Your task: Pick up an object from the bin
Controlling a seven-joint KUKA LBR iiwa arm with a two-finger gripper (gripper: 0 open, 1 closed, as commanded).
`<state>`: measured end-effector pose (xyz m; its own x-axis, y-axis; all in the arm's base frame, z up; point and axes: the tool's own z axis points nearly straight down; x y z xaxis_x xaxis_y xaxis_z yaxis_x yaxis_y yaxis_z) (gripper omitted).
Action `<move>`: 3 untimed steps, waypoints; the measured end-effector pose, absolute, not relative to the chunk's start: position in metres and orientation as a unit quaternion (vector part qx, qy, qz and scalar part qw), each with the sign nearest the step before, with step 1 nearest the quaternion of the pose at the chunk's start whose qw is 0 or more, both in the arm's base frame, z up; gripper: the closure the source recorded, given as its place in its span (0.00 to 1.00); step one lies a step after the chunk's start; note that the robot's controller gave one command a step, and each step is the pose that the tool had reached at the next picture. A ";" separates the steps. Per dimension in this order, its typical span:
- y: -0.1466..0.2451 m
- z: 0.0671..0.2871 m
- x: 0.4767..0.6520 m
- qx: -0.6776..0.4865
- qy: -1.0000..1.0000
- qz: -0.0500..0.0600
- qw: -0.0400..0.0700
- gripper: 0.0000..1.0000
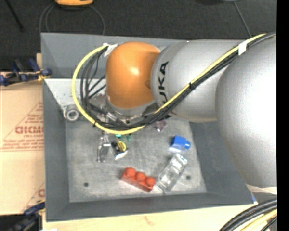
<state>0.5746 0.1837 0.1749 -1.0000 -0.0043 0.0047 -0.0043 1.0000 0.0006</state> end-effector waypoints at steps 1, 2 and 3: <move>0.137 0.099 0.591 0.048 -0.999 0.002 0.002 0.00; 0.079 0.075 0.555 0.147 -0.989 -0.002 -0.010 0.00; 0.103 0.074 0.561 0.185 -0.983 0.001 -0.007 0.00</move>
Offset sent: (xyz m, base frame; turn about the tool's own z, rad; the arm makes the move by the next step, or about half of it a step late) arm 0.0162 -0.0425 -0.0722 -0.0960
